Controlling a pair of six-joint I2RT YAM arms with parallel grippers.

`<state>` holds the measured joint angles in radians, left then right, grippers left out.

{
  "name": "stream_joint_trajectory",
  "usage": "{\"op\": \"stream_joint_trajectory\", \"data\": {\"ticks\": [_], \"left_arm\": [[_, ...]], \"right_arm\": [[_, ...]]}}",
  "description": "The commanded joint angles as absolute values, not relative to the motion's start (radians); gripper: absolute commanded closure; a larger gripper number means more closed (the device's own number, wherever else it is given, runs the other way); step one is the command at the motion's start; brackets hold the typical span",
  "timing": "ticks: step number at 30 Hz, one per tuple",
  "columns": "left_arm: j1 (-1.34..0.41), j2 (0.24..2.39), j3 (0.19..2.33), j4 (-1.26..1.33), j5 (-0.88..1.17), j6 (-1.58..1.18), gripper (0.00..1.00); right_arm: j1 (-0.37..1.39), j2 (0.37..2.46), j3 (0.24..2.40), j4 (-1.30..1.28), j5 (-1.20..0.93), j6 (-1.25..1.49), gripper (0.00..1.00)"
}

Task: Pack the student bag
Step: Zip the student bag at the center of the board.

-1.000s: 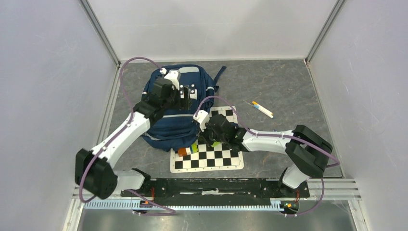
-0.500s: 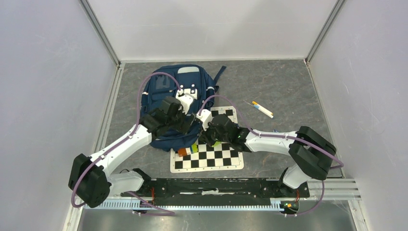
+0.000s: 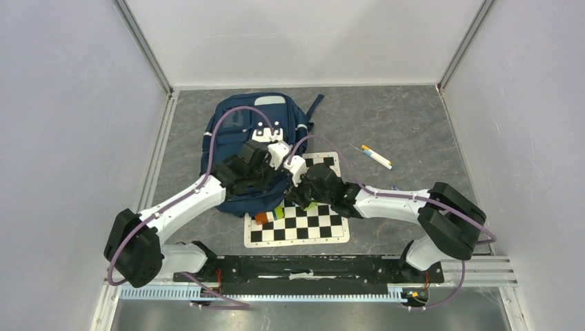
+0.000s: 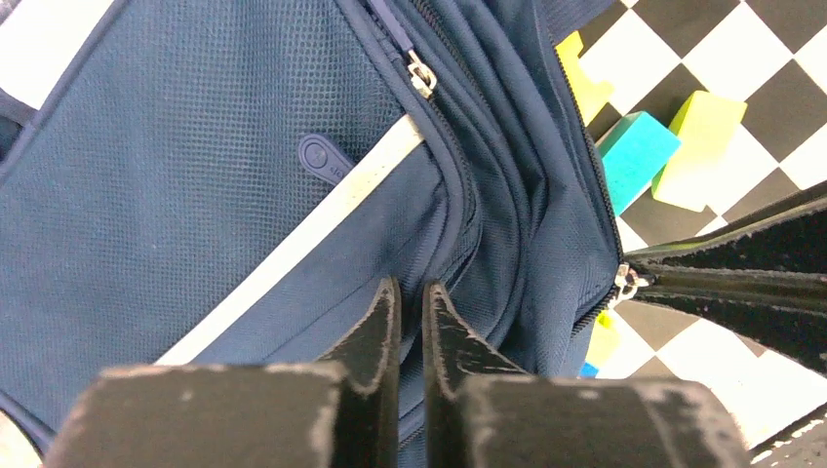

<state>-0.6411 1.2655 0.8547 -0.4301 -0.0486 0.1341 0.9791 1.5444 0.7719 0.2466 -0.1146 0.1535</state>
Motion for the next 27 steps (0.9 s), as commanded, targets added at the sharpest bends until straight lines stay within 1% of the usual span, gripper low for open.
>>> {"op": "stream_joint_trajectory", "data": {"ticks": [1,8,13,16,21,27], "left_arm": [[-0.633,1.274,0.904,-0.362,0.028,0.152,0.98],[-0.634,1.314,1.02,-0.322,0.128,0.097,0.98],[-0.634,1.429,1.142,-0.319,0.16,0.026,0.98],[-0.634,1.503,1.196,-0.313,0.16,-0.003,0.98],[-0.632,1.574,1.227,-0.257,0.143,-0.07,0.98],[-0.632,1.618,1.235,-0.194,0.183,-0.138,0.98]], "right_arm": [[0.958,1.46,0.77,0.235,-0.146,0.14,1.0],[0.848,1.426,0.844,0.105,-0.135,0.052,1.0],[0.778,1.436,0.939,-0.02,-0.07,-0.051,1.0],[0.778,1.443,0.967,-0.089,-0.016,-0.089,1.0],[0.8,1.427,0.912,-0.084,-0.027,-0.051,1.0],[0.932,1.418,0.85,-0.014,0.025,0.033,1.0]]}}
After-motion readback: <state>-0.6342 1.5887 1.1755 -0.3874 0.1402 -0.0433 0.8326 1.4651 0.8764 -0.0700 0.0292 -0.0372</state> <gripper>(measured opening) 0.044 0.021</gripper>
